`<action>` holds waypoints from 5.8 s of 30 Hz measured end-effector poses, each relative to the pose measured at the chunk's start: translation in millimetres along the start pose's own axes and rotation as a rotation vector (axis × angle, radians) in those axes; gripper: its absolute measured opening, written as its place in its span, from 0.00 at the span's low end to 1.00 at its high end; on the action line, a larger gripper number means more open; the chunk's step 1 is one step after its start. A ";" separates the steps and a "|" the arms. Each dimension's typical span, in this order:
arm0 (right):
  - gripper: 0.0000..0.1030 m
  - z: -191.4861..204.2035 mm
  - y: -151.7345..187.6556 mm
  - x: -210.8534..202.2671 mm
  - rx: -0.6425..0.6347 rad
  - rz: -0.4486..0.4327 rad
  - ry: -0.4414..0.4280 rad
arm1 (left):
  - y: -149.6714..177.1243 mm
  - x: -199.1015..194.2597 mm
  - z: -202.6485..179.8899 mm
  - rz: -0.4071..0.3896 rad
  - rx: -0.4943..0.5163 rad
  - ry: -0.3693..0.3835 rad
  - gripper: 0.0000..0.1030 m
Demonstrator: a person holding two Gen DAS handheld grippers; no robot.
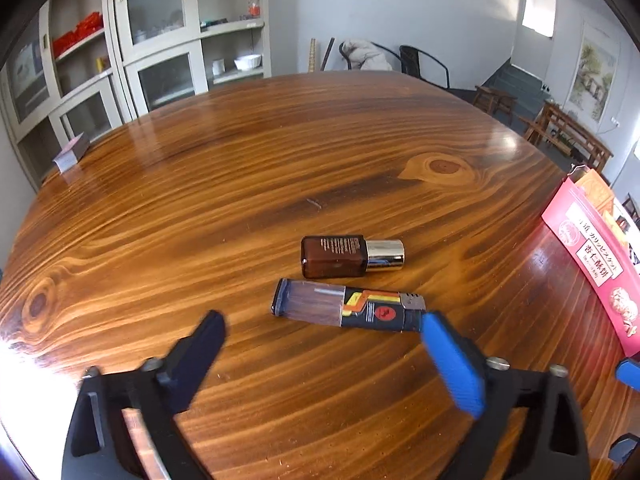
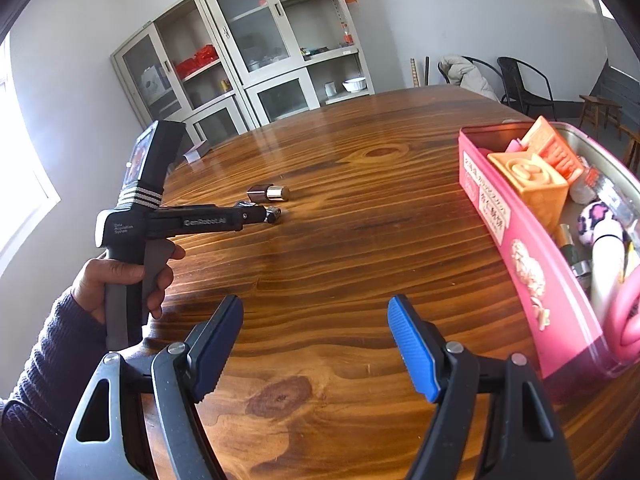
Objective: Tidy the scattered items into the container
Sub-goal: 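Lower the open left tool around the black-and-orange lighter and close it, then hold the lighter in the left tool while the right tool moves toward the brown bottle, then grasp the brown glass bottle by its silver cap with the right tool, then carry the lighter and brown bottle over the tray with both tools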
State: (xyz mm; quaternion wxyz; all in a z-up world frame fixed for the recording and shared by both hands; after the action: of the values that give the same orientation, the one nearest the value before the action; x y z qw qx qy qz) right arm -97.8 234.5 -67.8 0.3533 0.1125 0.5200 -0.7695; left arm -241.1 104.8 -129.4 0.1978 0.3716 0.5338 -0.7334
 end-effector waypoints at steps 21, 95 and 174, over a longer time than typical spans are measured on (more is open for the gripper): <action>0.76 10.8 1.1 3.5 0.000 0.009 -0.038 | -8.0 10.1 -16.5 0.025 0.091 -0.031 0.97; 0.76 33.0 -36.6 103.5 -0.163 0.199 -0.055 | 40.9 -36.9 90.4 0.012 -0.162 -0.152 0.82; 0.21 -83.4 -51.3 -102.1 0.001 -0.154 0.298 | 21.5 -117.6 -63.9 -0.110 -0.029 0.059 0.82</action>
State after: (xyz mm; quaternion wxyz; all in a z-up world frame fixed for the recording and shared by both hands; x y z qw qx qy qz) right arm -73.9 362.1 -11.8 0.2120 0.1852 0.5735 -0.7693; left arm -129.1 144.1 -63.9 0.1466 0.3604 0.5698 -0.7239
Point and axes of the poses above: each gripper's, at about its wrist camera, not at the fingertips, and x roughly the way its jaws point, z to its left, y to its underside, the point moved 10 cm from there along x, roughly the way its jaws point, and after that the axes turned 13 degrees about -y, right-handed, at the moved point
